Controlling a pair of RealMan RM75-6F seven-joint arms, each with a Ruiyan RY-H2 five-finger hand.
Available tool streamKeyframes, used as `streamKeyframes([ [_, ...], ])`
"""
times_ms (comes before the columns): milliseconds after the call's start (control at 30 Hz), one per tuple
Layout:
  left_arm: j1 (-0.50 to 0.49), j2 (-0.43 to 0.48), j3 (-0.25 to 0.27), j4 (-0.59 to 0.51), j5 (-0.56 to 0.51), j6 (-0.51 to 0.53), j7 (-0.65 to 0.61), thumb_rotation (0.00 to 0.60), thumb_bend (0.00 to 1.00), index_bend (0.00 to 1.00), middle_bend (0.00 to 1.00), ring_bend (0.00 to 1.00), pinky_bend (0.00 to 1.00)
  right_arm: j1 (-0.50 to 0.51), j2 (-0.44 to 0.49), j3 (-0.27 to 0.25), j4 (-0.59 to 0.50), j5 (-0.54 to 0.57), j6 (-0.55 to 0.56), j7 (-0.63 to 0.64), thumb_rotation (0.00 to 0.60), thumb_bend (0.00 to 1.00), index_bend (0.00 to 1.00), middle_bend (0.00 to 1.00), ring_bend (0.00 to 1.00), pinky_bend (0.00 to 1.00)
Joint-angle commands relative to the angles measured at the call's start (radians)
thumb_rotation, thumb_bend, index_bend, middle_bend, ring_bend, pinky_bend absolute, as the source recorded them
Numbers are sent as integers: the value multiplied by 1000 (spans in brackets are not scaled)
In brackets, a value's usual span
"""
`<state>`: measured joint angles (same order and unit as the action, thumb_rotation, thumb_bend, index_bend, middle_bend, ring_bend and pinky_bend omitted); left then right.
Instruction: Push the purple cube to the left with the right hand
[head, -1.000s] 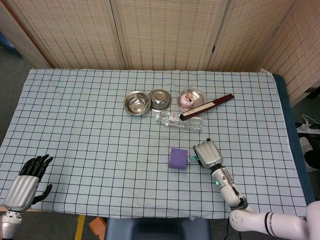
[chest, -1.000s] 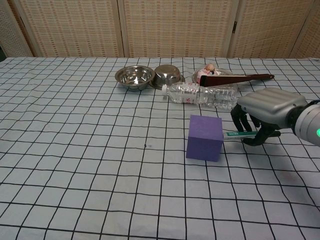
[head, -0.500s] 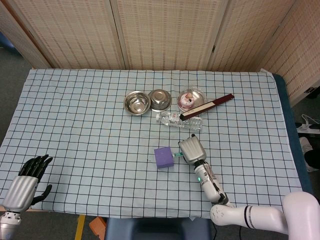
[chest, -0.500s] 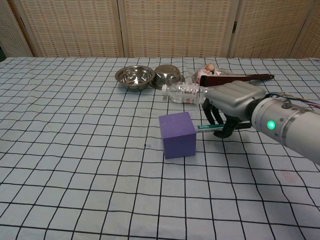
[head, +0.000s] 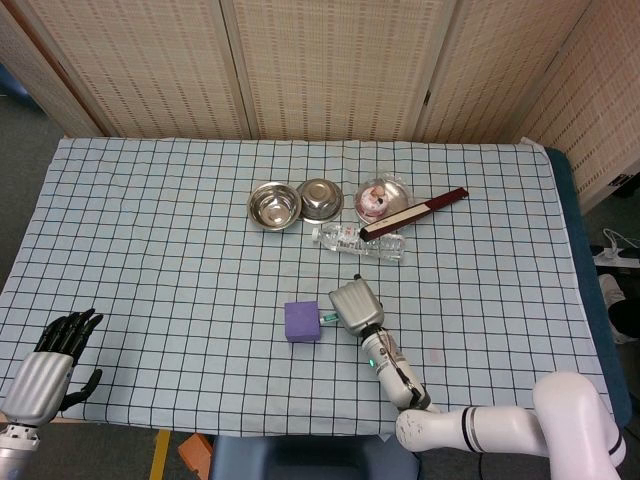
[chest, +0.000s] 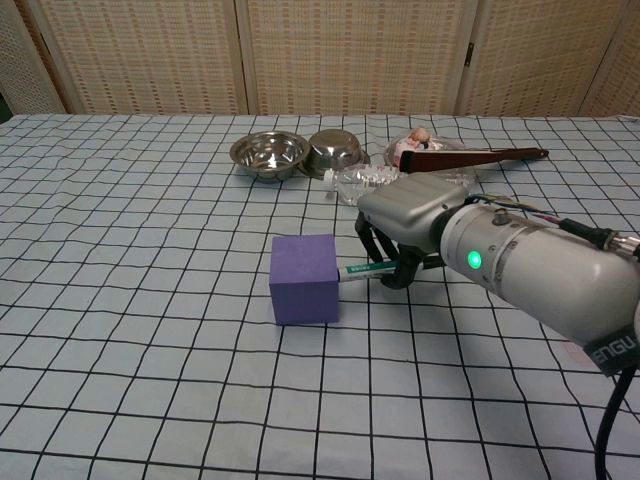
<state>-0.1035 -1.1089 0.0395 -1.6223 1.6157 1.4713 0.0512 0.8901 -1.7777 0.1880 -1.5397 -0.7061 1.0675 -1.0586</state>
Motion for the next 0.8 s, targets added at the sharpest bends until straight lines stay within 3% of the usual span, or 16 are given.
streamKeyframes([
  [33, 1, 0, 0, 0, 0, 1, 0, 600, 393, 0, 0, 0, 83, 18, -17, 9, 9, 10, 1, 0, 600, 471, 1000, 797, 512, 333],
  [400, 0, -1, -6, 1, -9, -2, 1, 600, 392, 0, 0, 0, 82, 129, -133, 49, 104, 81, -29, -42, 600, 471, 1000, 797, 511, 333],
  [800, -1, 10, -4, 1, -5, -1, -26, 600, 393, 0, 0, 0, 83, 207, -253, 105, 228, 106, -47, 0, 600, 471, 1000, 797, 512, 333],
])
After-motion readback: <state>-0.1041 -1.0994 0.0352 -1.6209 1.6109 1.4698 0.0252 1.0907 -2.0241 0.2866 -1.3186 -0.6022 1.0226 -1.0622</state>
